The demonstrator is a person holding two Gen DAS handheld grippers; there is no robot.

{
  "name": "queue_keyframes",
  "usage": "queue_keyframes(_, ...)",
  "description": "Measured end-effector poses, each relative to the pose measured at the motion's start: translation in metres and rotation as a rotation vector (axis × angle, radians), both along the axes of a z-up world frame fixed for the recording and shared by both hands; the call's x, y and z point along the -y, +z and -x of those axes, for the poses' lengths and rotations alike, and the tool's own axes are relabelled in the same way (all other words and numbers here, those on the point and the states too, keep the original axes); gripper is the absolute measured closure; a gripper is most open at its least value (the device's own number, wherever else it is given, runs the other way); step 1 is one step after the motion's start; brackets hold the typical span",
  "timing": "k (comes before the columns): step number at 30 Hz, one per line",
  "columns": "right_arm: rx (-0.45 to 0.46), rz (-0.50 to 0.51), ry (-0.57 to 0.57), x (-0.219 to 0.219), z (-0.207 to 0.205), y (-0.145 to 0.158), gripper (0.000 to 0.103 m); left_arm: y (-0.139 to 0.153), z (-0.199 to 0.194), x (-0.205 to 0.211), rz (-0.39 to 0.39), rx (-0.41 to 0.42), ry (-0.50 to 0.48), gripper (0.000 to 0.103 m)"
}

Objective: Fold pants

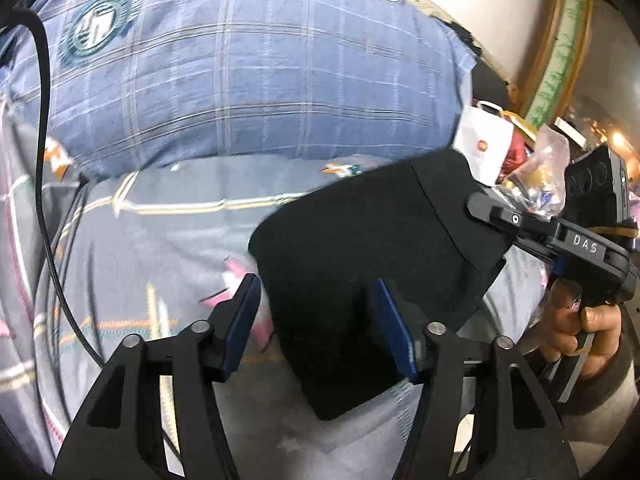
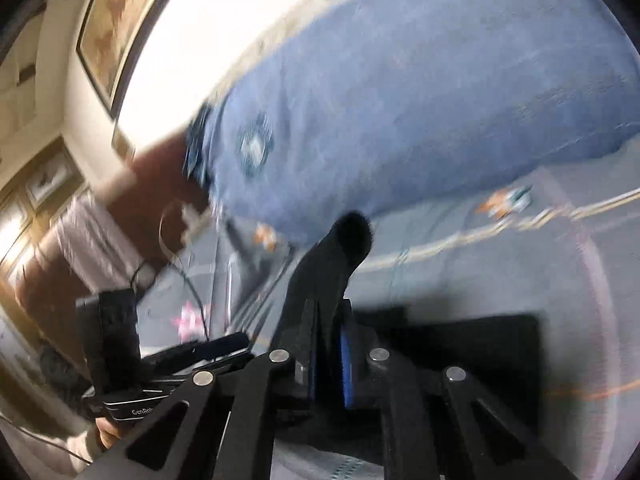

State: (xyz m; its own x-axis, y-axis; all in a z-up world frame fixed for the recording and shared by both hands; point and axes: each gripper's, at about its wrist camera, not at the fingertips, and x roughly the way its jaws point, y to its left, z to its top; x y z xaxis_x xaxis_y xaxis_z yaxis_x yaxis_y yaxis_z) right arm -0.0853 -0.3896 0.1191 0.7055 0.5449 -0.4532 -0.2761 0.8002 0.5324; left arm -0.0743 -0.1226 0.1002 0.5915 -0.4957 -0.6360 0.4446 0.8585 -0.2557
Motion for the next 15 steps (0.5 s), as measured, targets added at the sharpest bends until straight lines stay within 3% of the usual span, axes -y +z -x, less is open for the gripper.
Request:
queue_keyframes(4,-0.081,0.139,-0.136,0.030,0.009,-0.017,0.100,-0.018,-0.012,0.036,-0.030,-0.031,-0.047,0.041)
queue_keyframes(6,-0.162,0.282,-0.203,0.034,0.003,-0.040,0.101,-0.036,-0.021,0.056,-0.083,-0.067,-0.051,0.041)
queue_keyframes(7,-0.185,0.304,-0.213,0.036,0.002,-0.049,0.101,-0.042,-0.023,0.063,-0.116,-0.058,-0.041,0.041)
queue_keyframes(10,-0.132,0.172,-0.191,0.042,0.013,-0.045,0.101,-0.042,-0.019,0.067,-0.129,-0.028,-0.035,0.039)
queue_keyframes(11,-0.112,0.142,-0.178,0.041,0.015,-0.040,0.097,-0.041,-0.019,0.065,-0.119,-0.032,-0.037,0.039)
queue_keyframes(13,-0.095,0.110,-0.131,0.034,0.014,-0.031,0.075,-0.041,-0.023,0.061,-0.099,-0.057,-0.038,0.039)
queue_keyframes(14,-0.110,0.115,-0.106,0.031,0.013,-0.029,0.051,-0.041,-0.024,0.058,-0.088,-0.065,-0.037,0.039)
queue_keyframes(15,-0.114,0.118,-0.096,0.026,0.012,-0.029,0.045,-0.040,-0.025,0.057,-0.077,-0.071,-0.034,0.039)
